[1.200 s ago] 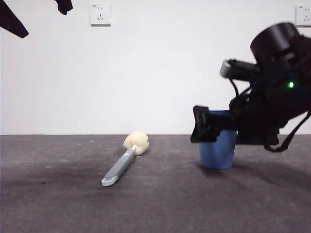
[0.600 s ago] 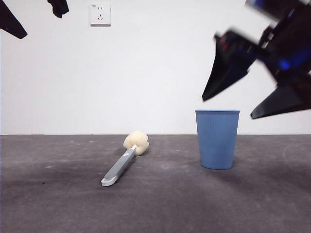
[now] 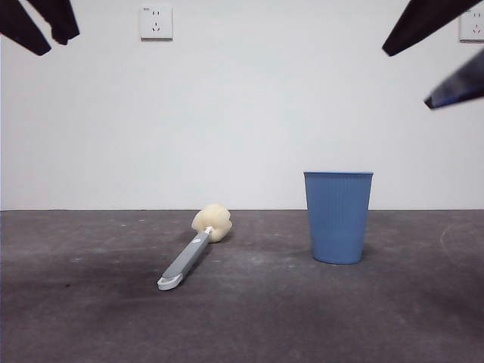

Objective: Pick up the cup brush,pick up the cup,insert the brush into the cup,clean the cup,put the cup brush back,put the cup back to the fixed position on the table

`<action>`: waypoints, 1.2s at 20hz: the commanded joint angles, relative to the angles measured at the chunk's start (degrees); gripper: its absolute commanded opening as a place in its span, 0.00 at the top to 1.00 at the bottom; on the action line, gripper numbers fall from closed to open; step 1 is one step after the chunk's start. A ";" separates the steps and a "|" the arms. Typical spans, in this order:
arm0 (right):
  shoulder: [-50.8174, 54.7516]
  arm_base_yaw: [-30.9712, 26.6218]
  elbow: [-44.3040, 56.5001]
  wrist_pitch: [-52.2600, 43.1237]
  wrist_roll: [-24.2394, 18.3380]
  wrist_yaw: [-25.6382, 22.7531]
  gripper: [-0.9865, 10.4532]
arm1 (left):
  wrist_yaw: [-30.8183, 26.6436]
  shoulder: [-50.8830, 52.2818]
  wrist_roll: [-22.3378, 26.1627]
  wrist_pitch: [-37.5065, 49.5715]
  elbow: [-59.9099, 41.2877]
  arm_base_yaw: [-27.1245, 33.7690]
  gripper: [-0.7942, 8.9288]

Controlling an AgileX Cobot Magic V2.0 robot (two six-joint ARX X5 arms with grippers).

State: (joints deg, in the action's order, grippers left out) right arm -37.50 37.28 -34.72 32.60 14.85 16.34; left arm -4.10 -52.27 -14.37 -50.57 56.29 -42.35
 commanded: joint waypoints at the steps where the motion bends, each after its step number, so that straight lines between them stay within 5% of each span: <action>1: 0.13 0.20 -0.11 -0.17 0.57 0.11 0.91 | -0.17 -0.04 0.70 -0.07 -0.42 -0.04 0.92; 16: 0.13 0.20 -0.11 0.50 0.72 -0.17 0.91 | -0.74 1.20 0.70 0.31 -0.42 0.85 0.92; 18: 0.13 0.20 -0.11 0.48 0.72 -0.17 0.91 | -0.52 3.34 3.58 2.36 -0.50 3.82 0.92; 24: 0.13 0.20 -0.11 0.48 0.72 -0.17 0.91 | 5.70 19.98 13.73 41.53 -12.15 23.45 0.92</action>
State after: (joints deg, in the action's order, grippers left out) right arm -37.41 37.43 -34.72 33.36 15.27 16.34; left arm 1.10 -33.19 -3.11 -13.15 45.52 -19.88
